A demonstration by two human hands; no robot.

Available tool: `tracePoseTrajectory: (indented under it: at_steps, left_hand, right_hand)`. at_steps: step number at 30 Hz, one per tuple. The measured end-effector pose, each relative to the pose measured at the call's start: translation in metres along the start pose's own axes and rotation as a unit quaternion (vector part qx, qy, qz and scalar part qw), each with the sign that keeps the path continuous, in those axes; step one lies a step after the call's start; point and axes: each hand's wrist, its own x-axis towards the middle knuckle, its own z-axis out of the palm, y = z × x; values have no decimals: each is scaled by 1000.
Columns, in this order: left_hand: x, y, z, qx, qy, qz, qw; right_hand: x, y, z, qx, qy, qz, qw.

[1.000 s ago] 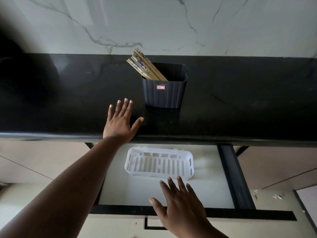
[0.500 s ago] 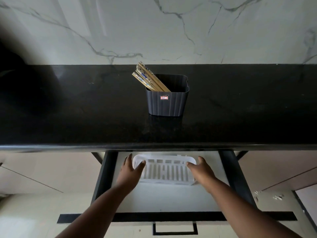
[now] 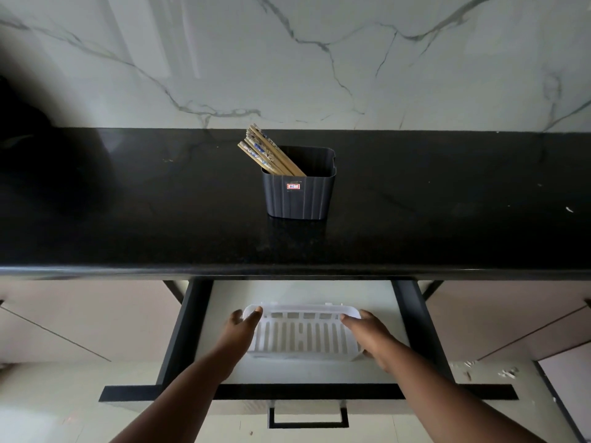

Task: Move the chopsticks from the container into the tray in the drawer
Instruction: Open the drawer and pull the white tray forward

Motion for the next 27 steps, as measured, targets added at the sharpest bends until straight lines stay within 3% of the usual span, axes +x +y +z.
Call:
tracePoseTrajectory:
  at_steps: [3, 6, 8, 12, 17, 19, 23, 27]
  left_hand:
    - [-5, 5, -3, 125, 4, 21, 992]
    - [-11, 19, -14, 264, -11, 85, 961]
    - [-15, 36, -21, 304, -33, 140, 942]
    - [-20, 87, -33, 321, -42, 232, 917]
    - [-2, 154, -66, 282, -1, 258, 924]
    - [8, 175, -78, 204, 6, 257, 944]
    - [30, 217, -97, 8, -45, 212, 976]
    - [47, 242, -99, -109, -119, 185, 969]
  right_hand:
    - [-10, -7, -5, -106, -3, -33, 994]
    - [-21, -24, -13, -212, 22, -87, 973]
    - [-33, -44, -18, -264, 14, -121, 957]
    - [-56, -101, -20, -250, 30, -229, 940]
    - [-79, -178, -25, -236, 137, -343, 899]
    - [-77, -201, -31, -228, 167, -350, 893]
    - [-61, -232, -47, -151, 191, -313, 918]
    - [-45, -244, -56, -17, 140, -273, 952]
